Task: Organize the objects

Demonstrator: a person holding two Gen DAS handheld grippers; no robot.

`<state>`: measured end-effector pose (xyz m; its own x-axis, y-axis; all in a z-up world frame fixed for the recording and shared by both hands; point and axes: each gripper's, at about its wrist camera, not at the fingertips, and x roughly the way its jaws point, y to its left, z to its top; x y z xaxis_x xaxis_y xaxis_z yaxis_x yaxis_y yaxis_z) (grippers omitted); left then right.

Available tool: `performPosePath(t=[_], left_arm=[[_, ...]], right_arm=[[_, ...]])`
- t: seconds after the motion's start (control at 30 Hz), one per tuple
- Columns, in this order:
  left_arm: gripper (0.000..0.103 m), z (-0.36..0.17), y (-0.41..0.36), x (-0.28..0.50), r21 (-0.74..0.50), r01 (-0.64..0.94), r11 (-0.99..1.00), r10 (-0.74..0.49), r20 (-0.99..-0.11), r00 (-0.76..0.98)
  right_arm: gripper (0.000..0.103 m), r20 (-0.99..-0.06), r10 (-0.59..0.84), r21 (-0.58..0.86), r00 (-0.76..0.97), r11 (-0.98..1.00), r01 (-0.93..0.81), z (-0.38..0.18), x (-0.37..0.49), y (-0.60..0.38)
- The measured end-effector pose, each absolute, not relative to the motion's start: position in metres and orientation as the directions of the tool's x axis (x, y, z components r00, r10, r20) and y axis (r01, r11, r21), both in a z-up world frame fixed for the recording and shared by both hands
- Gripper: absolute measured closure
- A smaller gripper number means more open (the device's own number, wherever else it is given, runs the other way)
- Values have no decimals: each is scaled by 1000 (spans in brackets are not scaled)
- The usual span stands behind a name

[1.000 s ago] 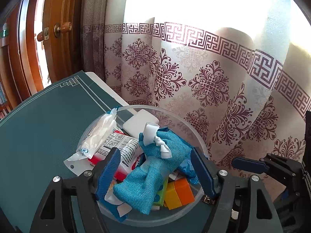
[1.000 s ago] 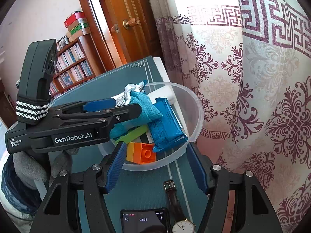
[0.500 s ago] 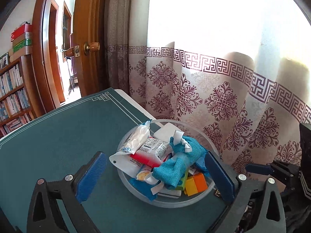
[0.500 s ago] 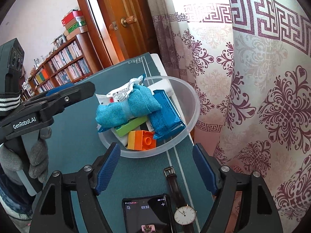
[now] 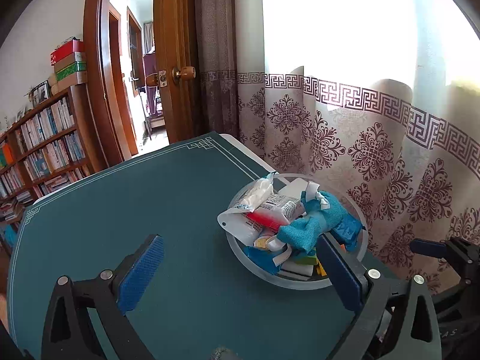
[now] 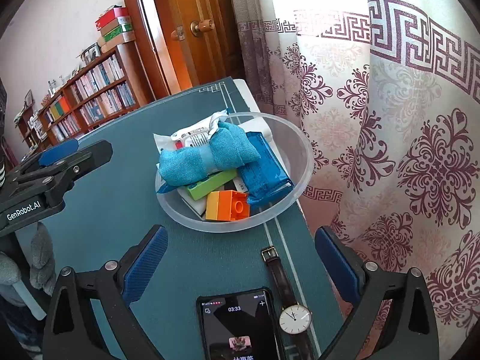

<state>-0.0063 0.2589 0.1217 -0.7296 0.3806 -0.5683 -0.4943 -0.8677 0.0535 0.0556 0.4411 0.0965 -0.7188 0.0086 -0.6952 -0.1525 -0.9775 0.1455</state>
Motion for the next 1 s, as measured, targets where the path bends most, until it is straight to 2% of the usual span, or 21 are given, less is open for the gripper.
performPosePath(t=[0.57, 1.0], left_arm=[[0, 113, 270, 4, 97, -509, -855, 352, -612, -708], [0, 111, 275, 6, 80, -543, -836, 388, -614, -687]], right_arm=[[3, -713, 50, 98, -699, -981, -170, 93, 50, 434], [3, -724, 79, 81, -685, -977, -198, 87, 49, 439]])
